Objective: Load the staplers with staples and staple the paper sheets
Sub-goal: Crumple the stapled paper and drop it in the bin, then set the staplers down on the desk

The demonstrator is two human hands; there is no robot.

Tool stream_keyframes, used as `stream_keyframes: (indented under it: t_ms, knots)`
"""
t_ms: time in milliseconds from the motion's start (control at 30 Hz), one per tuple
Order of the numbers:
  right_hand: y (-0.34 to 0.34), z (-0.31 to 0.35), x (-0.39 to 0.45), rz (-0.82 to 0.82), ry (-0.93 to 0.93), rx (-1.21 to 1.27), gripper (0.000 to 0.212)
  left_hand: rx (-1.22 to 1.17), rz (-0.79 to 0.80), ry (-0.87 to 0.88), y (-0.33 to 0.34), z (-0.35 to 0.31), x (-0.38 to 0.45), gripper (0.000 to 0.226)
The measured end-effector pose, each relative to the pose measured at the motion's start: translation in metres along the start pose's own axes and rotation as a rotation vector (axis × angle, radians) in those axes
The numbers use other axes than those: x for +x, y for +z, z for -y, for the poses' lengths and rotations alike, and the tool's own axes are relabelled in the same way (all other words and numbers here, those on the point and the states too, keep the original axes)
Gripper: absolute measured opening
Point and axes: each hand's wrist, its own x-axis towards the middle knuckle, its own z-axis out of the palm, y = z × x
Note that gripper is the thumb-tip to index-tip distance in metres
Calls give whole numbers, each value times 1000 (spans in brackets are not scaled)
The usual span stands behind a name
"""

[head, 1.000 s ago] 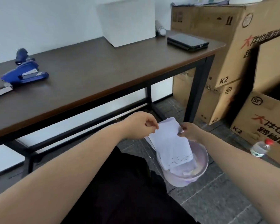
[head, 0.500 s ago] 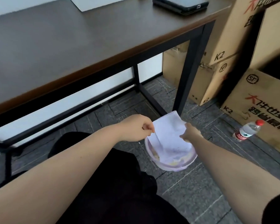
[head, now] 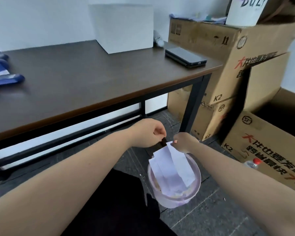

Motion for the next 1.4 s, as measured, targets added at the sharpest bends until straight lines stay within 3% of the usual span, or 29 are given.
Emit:
stream_keyframes:
  t_ms: [100, 200, 300, 400, 700, 867, 1000, 1167, 1300, 1400]
  knots:
    - [-48, 37, -28, -101, -165, -16, 36, 20, -144, 41, -25, -9, -25, 17]
    - [-100, 80, -72, -356, -307, 63, 28, 25, -320, 60, -58, -10, -57, 15]
    - [-149, 123, -112, -573, -412, 114, 21, -9, -513, 15, -95, 1, -92, 14]
    - [-184, 166, -124, -657, -516, 151, 20, -8, -656, -72, -131, 23, -125, 17]
    - [-193, 301, -53, -477, -672, 57, 16, 96, -847, -373, -187, 111, -175, 18]
    - [-182, 349, -21, -420, -699, 19, 16, 356, -944, -486, -199, 148, -185, 27]
    - [-175, 374, 4, -378, -690, -15, 17, 479, -886, -649, -213, 185, -187, 44]
    - [-169, 396, 41, -339, -672, -27, 18, 537, -741, -803, -242, 235, -180, 44]
    - [-173, 413, 73, -292, -694, 25, 18, 476, -608, -834, -264, 254, -166, 43]
    - [-179, 423, 94, -278, -700, 44, 18, 570, -631, -810, -273, 258, -156, 39]
